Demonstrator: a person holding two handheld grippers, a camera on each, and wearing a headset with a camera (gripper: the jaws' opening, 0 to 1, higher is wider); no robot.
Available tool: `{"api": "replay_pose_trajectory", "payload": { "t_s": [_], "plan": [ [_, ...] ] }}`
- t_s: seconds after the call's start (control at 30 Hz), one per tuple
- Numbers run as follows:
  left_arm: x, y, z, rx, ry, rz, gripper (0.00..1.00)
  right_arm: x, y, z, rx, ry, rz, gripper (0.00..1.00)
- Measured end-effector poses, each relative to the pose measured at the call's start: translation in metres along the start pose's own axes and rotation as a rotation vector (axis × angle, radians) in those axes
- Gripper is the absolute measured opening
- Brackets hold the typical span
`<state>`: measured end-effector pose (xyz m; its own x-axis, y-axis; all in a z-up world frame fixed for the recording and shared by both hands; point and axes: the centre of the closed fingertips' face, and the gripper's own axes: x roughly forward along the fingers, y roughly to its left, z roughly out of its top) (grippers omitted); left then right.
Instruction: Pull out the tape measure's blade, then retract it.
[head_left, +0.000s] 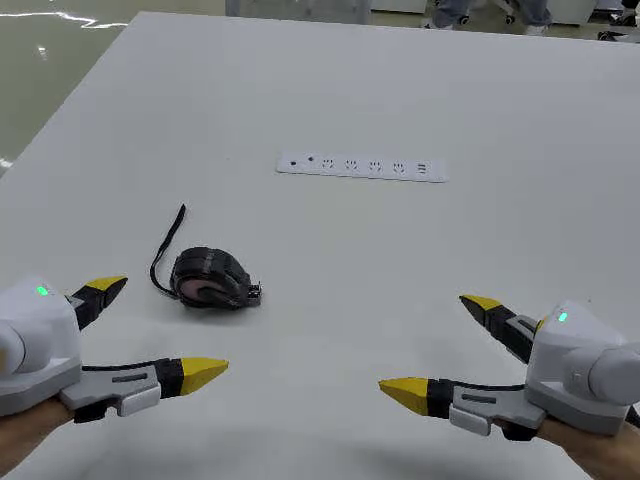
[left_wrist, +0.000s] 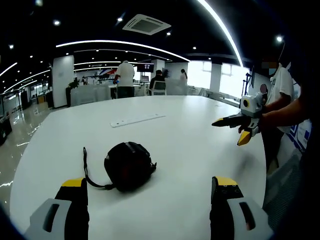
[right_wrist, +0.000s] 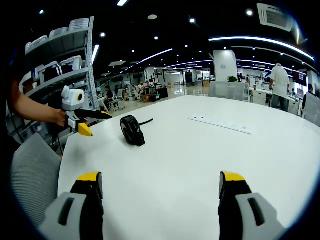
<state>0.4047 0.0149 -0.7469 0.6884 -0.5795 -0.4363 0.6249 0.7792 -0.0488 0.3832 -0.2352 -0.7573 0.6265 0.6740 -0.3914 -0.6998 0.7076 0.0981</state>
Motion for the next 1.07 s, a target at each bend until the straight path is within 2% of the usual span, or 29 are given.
{"api": "replay_pose_trajectory", "payload": {
  "t_s": [0.17,0.33,1.07],
  "plan": [
    [-0.0001,-0.0028,0.0005,0.016,0.001,-0.016,1.00,0.0006,0.0015,-0.0010,-0.008,0.004,0.006,1.00],
    [0.0006,0.0005,-0.0019,0.014,0.013,-0.003,1.00,0.0010,0.0020,-0.0009,-0.011,0.004,0.009,1.00],
    [-0.0017,0.0012,-0.0031,0.024,0.018,-0.015,1.00,0.0003,0.0018,-0.0018,-0.014,0.006,0.016,1.00]
  ]
}}
